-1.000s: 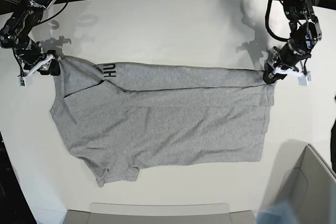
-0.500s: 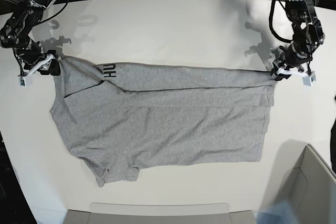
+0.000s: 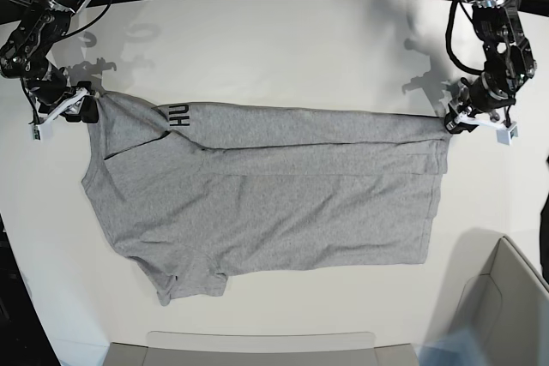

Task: Fold the T-shirt properly
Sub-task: 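Lower the folded edge with both grippers and release it, then pull the folded shirt toward the arms with both grippers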

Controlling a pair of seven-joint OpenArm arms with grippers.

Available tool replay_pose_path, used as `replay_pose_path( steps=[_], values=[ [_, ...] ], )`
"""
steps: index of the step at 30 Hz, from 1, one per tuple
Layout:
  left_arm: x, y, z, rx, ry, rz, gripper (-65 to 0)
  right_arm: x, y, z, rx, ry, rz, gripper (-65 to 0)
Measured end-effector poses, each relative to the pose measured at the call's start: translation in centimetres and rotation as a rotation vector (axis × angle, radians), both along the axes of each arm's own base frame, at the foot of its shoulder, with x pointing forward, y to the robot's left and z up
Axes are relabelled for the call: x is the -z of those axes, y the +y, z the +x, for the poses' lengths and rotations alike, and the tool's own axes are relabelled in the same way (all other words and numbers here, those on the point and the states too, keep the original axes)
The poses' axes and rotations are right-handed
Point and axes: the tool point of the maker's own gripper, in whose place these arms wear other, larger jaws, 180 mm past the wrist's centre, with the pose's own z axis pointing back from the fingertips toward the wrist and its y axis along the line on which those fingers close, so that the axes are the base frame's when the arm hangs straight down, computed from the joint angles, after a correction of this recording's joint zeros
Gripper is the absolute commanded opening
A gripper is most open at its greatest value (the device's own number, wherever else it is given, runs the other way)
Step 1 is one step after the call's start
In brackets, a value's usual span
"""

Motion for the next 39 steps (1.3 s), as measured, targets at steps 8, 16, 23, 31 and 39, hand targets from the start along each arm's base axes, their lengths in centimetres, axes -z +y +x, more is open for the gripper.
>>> replay_pose_path(
  steps=[8, 16, 23, 31, 39],
  values=[
    [1.0, -2.6, 2.1, 0.06, -0.018, -0.03, -42.9, 0.0, 0.0, 0.0, -0.001, 0.0, 0.0, -38.1],
    [1.7, -2.1, 2.6, 0.04, -0.026, -0.005, -65.0, 0.2, 0.1, -0.3, -0.002, 0.01, -0.003, -58.3],
    [2.7, -2.2, 1.0, 0.036, -0.004, -0.017, -65.0, 0.4, 0.3, -0.6, -0.001, 0.011, 0.007, -65.0],
    [3.9, -1.8, -2.1, 0.041, 0.021, -0.018, -65.0, -0.4, -0.3, -3.3, -0.043, 0.059, -0.108, -65.0],
    [4.2, -0.7, -5.1, 0.059, 0.047, 0.012, -65.0, -0.7, -2.2, -5.6, -0.011, 0.152, -0.15, -65.0]
  ],
)
